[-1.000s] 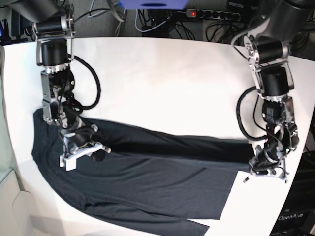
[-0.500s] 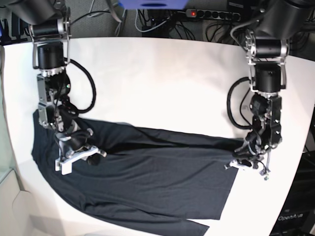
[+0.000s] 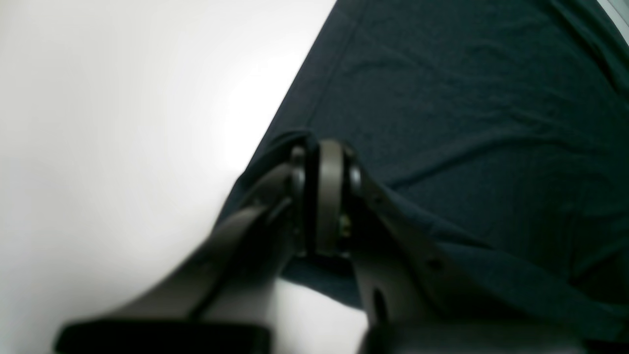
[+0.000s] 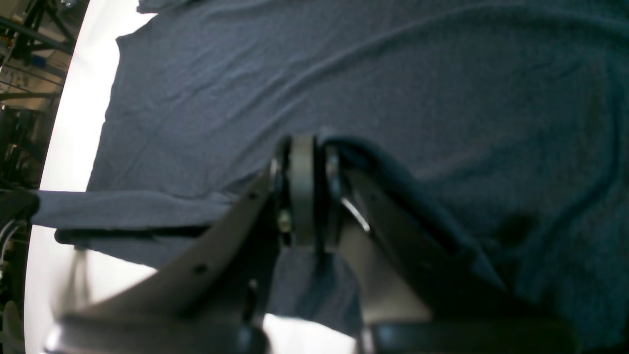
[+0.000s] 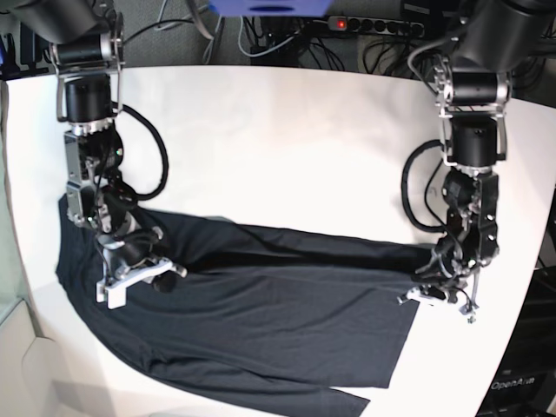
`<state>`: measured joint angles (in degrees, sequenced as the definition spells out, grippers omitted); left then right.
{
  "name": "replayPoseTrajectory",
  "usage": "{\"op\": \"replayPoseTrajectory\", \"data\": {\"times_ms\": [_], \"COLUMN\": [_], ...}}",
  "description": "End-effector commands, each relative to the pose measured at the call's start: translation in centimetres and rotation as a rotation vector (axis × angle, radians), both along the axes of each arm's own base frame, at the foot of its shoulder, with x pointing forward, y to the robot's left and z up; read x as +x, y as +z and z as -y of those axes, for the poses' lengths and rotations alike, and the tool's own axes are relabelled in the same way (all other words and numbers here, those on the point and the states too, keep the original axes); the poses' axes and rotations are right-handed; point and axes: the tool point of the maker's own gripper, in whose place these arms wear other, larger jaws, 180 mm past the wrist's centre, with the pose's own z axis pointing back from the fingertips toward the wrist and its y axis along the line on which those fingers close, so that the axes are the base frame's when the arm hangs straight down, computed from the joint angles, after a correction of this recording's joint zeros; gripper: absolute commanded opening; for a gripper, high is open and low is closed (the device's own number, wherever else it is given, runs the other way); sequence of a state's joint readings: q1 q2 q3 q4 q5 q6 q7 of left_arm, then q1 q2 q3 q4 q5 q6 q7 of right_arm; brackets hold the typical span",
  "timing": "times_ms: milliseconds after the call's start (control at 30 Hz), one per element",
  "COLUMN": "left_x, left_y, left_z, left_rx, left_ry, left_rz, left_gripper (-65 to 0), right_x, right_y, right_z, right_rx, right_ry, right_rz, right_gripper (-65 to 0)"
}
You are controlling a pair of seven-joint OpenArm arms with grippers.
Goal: Fold the T-shirt properly
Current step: 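Drag the held hem further across the shirt toward the collar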
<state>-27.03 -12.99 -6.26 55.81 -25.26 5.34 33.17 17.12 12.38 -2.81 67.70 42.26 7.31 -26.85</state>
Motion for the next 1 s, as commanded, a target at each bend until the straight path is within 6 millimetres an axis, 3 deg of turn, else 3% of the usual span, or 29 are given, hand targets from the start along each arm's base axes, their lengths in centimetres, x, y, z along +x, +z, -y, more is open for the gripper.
{"op": "replayPoseTrajectory", "data": {"times_ms": [0,233,400,500,633,833,967], "left_x": [1.6,2.0,2.2,1.7,0.5,-1.0,-1.2], "left_y": [2.8,3.5,4.0,3.3,2.9,2.2,1.4], "left_z": [-0.6,-0.6,-0.7,-0.8,-1.0,-0.2,-0.4], "left_rx": [0.014,0.014,0.02,0.022,0.039,0.041,0.042], "left_ry": [0.003,0.006,0.013,0.013,0.006,-0.011,-0.006], "left_rz": [0.077,0.089,0.122,0.108,0.116,0.118,0.101], "left_gripper": [-65.0,-63.0,-42.0,-35.5,-34.6,-34.6,-34.5], "right_x": [1.2,1.3,1.1,0.3,-1.0,-3.1,-3.5], "right_y": [2.3,2.4,2.2,1.5,1.1,-0.2,-0.4], "right_z": [0.3,0.3,1.2,1.9,2.7,7.0,8.0], "right_rx": [0.0,0.0,-0.016,-0.027,-0.046,-0.071,-0.098], "right_ry": [0.002,0.003,-0.004,-0.009,-0.011,-0.094,-0.096], "right_rz": [0.072,0.072,0.067,0.052,0.048,0.012,0.001], "right_gripper": [-62.4,-60.7,-44.8,-35.9,-35.6,-35.6,-35.6]}}
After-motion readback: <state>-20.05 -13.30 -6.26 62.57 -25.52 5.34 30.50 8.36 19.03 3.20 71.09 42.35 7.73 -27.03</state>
